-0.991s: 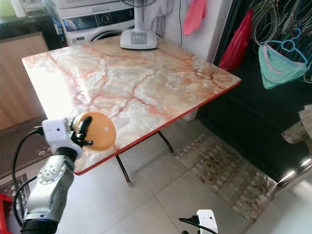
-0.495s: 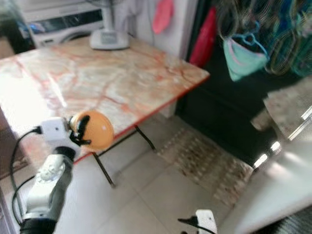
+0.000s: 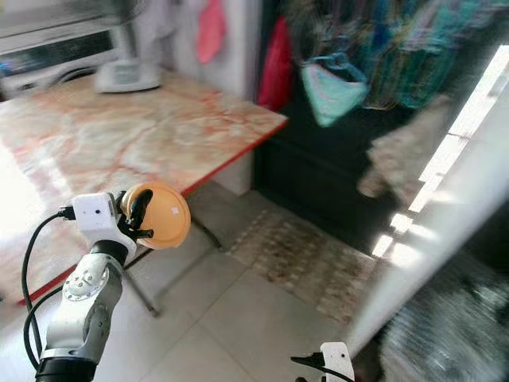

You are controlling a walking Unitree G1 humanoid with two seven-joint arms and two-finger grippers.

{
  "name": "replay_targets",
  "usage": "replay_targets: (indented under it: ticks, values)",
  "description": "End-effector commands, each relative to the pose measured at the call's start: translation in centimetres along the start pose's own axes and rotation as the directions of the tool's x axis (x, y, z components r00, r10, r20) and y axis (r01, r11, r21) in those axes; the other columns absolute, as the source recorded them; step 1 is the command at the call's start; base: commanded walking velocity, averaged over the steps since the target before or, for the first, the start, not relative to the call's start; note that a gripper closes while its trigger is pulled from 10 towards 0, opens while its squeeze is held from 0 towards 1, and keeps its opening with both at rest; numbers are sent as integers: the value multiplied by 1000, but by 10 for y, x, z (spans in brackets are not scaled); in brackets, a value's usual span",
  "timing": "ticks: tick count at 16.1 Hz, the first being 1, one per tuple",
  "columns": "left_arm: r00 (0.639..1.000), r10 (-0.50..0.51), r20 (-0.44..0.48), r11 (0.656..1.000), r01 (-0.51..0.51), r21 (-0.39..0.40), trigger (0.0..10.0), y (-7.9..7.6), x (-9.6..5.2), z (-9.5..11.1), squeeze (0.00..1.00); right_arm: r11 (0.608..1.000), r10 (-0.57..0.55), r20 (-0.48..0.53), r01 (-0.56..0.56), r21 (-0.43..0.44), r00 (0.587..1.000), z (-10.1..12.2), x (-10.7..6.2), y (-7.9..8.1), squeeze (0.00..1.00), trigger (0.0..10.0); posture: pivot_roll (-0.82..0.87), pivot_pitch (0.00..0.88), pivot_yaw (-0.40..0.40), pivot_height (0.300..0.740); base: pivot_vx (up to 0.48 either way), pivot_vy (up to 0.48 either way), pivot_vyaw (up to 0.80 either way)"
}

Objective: Restocking fridge

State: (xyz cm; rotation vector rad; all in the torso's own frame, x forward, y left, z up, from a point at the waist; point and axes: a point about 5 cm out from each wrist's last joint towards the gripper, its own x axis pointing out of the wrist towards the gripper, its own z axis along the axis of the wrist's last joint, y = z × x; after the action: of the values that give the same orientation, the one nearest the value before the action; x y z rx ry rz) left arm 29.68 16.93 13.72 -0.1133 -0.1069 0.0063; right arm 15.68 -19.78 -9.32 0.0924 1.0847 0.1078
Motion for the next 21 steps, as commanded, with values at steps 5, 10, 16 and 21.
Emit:
replay_targets:
  ticks: [5, 10, 16, 21]
  values:
    - [1000, -19, -12, 1000, 19, 2, 10000, -4, 3, -3, 0, 1000, 1, -14, -1, -3, 1000, -2, -1, -3, 0, 10000, 83, 0, -30, 740, 0, 0, -480]
    - [988, -43, -147, 999, 42, -14, 10000, 2, -2, -28, 0, 1000, 7, -17, -7, -6, 1000, -2, -1, -3, 0, 10000, 85, 0, -32, 740, 0, 0, -480]
    - [939, -149, -309, 988, 127, -91, 10000, 3, -15, -56, 0, 1000, 13, -20, -13, -12, 1000, -2, -1, -2, 0, 10000, 99, 0, -39, 740, 0, 0, -667]
    - [853, -35, -521, 974, -88, -210, 10000, 34, -38, -112, 0, 999, 20, -24, -21, -31, 1000, -1, -1, -2, 0, 10000, 109, 0, -50, 740, 0, 0, -320]
